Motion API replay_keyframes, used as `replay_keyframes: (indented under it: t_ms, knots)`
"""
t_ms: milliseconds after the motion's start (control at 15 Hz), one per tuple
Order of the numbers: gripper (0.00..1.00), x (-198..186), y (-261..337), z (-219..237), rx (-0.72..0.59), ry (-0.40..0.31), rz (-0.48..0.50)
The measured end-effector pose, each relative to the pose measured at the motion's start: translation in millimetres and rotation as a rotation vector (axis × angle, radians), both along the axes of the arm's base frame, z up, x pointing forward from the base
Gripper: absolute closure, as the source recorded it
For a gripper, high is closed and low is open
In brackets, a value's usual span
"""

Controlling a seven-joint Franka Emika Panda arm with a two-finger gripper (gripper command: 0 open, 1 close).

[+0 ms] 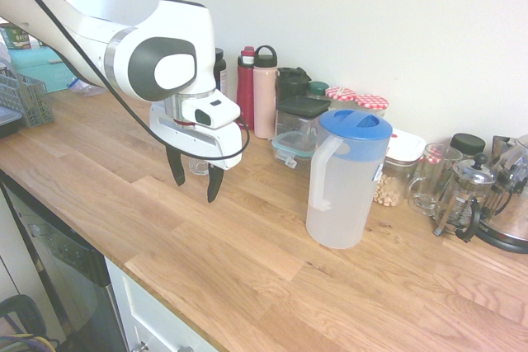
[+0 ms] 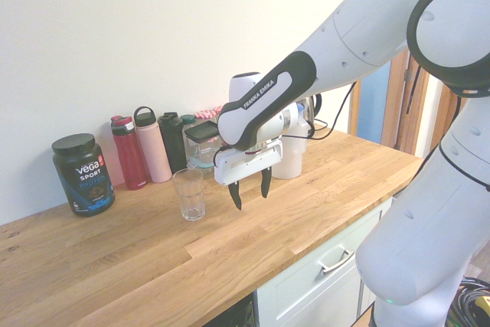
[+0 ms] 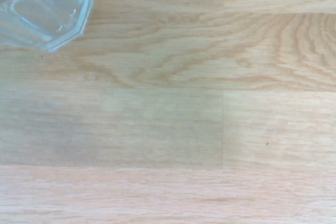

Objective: Pour me some water

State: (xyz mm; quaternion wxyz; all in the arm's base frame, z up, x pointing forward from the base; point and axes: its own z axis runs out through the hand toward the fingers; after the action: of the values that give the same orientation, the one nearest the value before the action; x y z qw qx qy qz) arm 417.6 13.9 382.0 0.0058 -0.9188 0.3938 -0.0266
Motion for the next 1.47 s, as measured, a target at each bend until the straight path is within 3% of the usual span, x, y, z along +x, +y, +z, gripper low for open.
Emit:
replay_keyframes:
  t_ms: [333, 867, 1200, 1467]
  knots:
    - [0.0, 7.4, -4.6, 15.5, -0.005, -0.003, -0.024]
    - [0.0, -19.5, -81.9, 183.6, -0.056, -0.103, -0.106]
    - [0.0, -40.0, -162.3, 204.2, -0.043, -0.128, -0.183]
    - [0.0, -43.3, -200.6, 194.8, -0.046, -0.137, -0.22]
